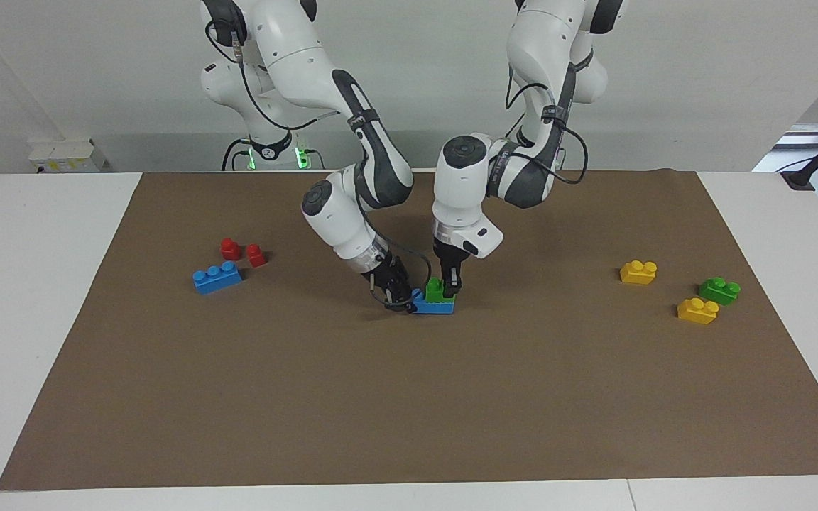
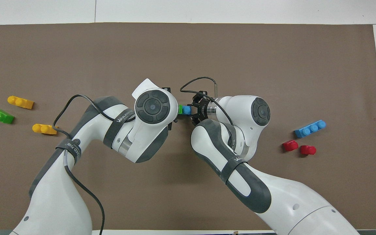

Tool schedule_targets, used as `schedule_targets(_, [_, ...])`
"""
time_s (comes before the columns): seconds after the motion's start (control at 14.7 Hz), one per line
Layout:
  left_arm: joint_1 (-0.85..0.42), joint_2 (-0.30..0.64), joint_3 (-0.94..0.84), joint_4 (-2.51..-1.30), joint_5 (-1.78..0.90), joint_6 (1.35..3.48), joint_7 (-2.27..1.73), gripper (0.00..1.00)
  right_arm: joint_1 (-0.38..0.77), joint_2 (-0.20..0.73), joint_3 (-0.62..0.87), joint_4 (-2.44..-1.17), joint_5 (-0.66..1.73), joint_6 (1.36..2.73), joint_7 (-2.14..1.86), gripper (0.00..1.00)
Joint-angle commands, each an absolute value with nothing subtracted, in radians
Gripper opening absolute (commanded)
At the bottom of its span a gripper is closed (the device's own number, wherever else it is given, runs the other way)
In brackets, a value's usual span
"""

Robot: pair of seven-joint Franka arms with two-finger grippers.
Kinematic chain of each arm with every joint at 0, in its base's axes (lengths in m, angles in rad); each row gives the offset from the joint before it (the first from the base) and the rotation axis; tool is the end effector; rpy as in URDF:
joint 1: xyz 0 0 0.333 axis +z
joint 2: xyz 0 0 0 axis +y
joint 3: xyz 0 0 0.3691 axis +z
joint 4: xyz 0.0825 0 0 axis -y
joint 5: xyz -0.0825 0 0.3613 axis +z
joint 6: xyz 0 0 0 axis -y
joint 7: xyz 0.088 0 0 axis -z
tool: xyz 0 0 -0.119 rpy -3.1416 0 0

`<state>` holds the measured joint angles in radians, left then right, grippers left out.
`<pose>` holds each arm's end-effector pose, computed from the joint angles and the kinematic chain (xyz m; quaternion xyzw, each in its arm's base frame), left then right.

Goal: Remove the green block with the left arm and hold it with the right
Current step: 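Pull the green brick toward the yellow bricks while the right gripper carries blue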

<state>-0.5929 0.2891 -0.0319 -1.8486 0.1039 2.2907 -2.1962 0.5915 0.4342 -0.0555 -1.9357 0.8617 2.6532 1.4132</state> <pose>0.5209 -0.3694 0.4348 0.7253 0.6831 0.0488 0.0696 0.5686 0.3225 0.3375 -0.6760 0.6855 0.1212 0.2416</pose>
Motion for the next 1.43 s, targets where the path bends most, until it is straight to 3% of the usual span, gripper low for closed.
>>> schedule_targets(0.0, [-0.548, 0.200, -0.021, -1.842, 0.127, 2.209, -2.162, 0.00, 0.597, 0.445, -0.054, -1.934, 0.887, 2.661, 1.414, 0.00])
schedule_targets(0.27, [-0.476, 0.138, -0.025, -1.841, 0.118, 2.154, -2.053, 0.00, 0.583, 0.443, -0.055, -1.898, 0.885, 2.642, 1.424, 0.00])
schedule_targets(0.41, [-0.431, 0.127, -0.023, -1.838, 0.110, 2.137, -1.949, 0.00, 0.557, 0.433, -0.066, -1.864, 0.871, 2.565, 1.422, 0.00])
schedule_targets(0.68, [-0.313, 0.127, -0.023, -1.841, 0.068, 2.138, -1.676, 0.00, 0.356, 0.394, -0.084, -1.689, 0.703, 2.198, 1.411, 0.00])
schedule_targets(0.88, [-0.189, 0.127, -0.021, -1.851, -0.018, 2.143, -1.368, 0.00, 0.159, 0.367, -0.083, -1.667, 0.577, 2.002, 1.211, 0.00])
schedule_targets(1.02, [-0.121, 0.129, -0.021, -1.858, -0.046, 2.145, -1.203, 0.00, 0.031, 0.365, -0.084, -1.686, 0.575, 1.956, 1.064, 0.00])
schedule_targets(1.36, [-0.020, 0.184, -0.018, -1.868, -0.049, 2.187, -0.896, 0.00, -0.112, 0.377, -0.084, -1.781, 0.594, 1.959, 0.872, 0.00])
